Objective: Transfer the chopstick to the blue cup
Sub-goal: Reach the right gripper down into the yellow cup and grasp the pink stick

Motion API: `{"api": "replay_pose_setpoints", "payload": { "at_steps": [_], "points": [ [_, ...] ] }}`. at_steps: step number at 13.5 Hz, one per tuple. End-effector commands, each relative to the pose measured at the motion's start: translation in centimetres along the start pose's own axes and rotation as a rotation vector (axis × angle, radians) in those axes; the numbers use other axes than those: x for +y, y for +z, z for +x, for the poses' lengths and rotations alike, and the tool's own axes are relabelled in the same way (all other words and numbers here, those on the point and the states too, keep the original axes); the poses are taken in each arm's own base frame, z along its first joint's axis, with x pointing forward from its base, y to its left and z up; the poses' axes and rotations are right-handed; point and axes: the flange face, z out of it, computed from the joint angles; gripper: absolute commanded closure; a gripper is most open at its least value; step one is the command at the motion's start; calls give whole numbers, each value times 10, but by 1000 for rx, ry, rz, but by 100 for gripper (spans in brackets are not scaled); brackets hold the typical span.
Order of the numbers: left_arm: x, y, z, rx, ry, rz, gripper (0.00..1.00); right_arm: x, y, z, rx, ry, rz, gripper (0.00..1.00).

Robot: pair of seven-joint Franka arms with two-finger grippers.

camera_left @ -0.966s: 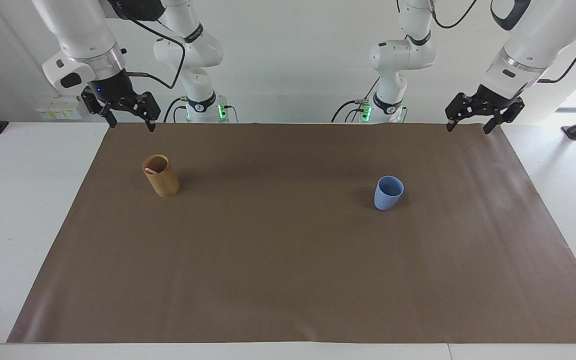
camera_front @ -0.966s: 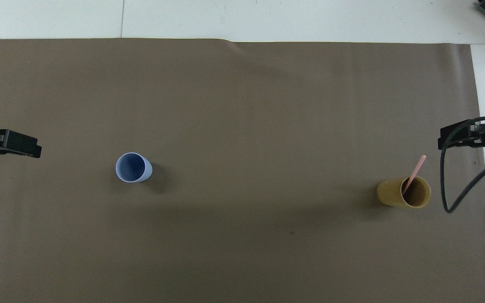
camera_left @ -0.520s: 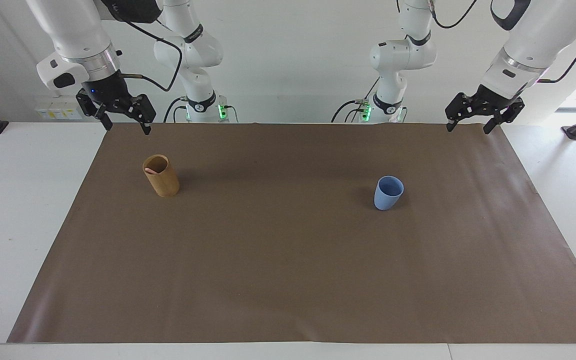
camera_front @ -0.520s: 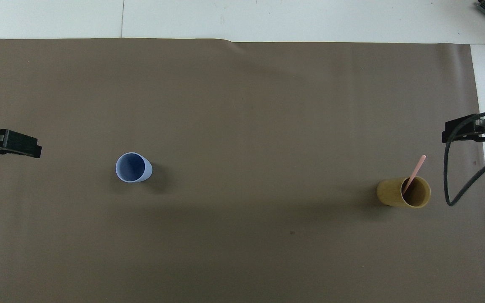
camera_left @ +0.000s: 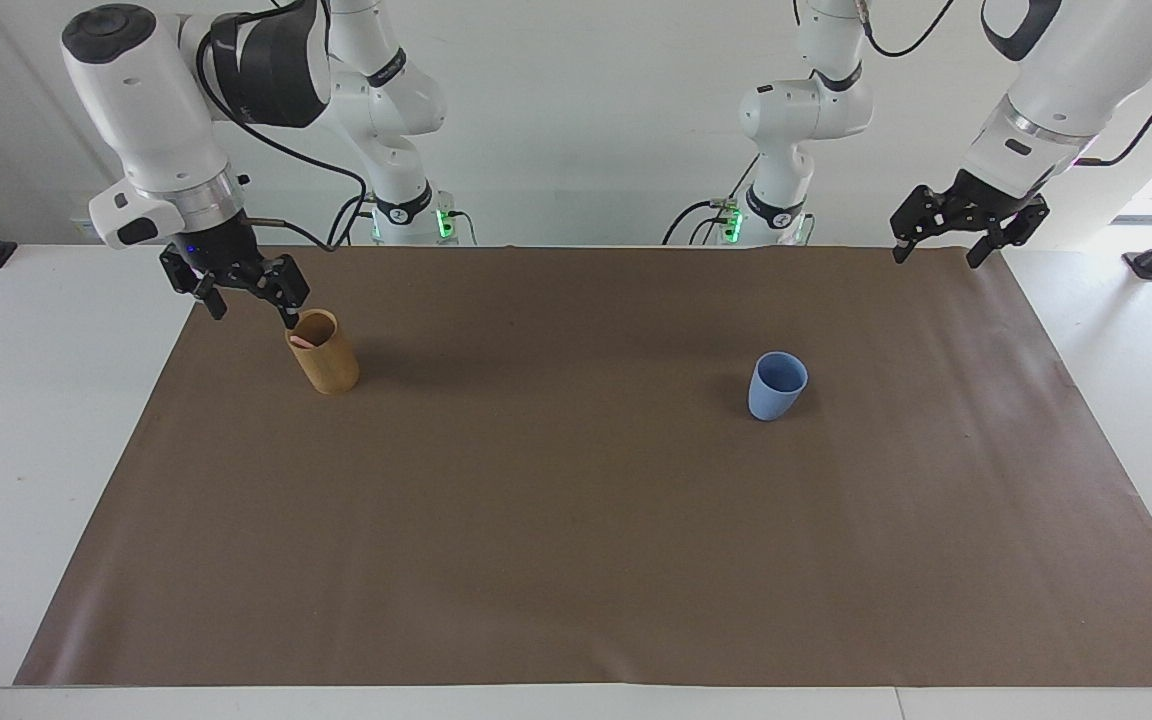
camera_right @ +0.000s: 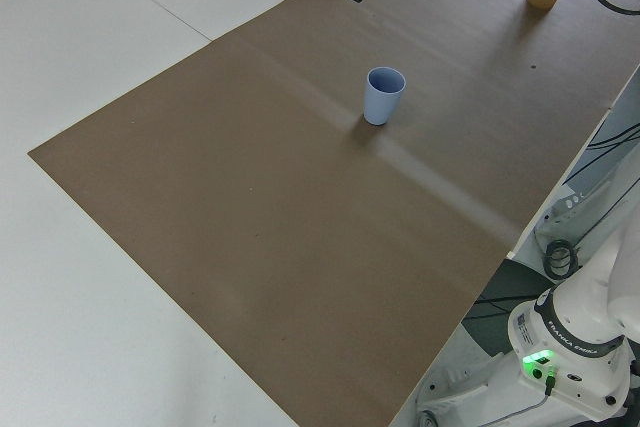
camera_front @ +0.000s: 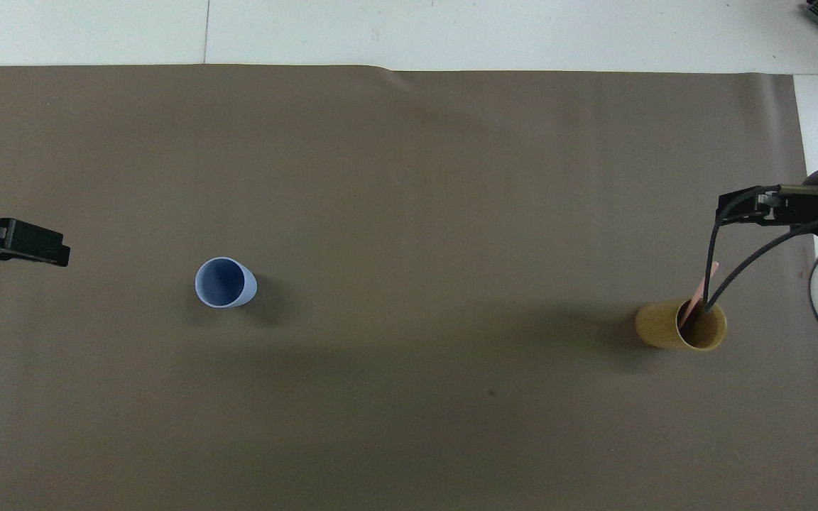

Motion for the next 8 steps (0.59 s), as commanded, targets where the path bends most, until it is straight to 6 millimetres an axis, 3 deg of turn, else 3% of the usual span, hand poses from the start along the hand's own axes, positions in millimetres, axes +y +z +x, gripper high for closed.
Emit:
{"api": "replay_pose_setpoints", "payload": {
  "at_steps": [1, 2, 5, 8],
  "points": [
    [-3, -7, -3, 6, -1, -9, 0, 3, 33, -16, -25, -50, -8, 3],
    [-3, -6, -3, 6, -1, -9, 0, 3, 44, -19, -42, -88, -8, 5],
    [-3, -6, -3, 6, -1, -9, 0, 3, 75, -31, -38, -211, -5, 31],
    [-3, -6, -3, 6, 1, -9, 0, 0, 75, -30, -7, -230, -5, 51]
  ]
}}
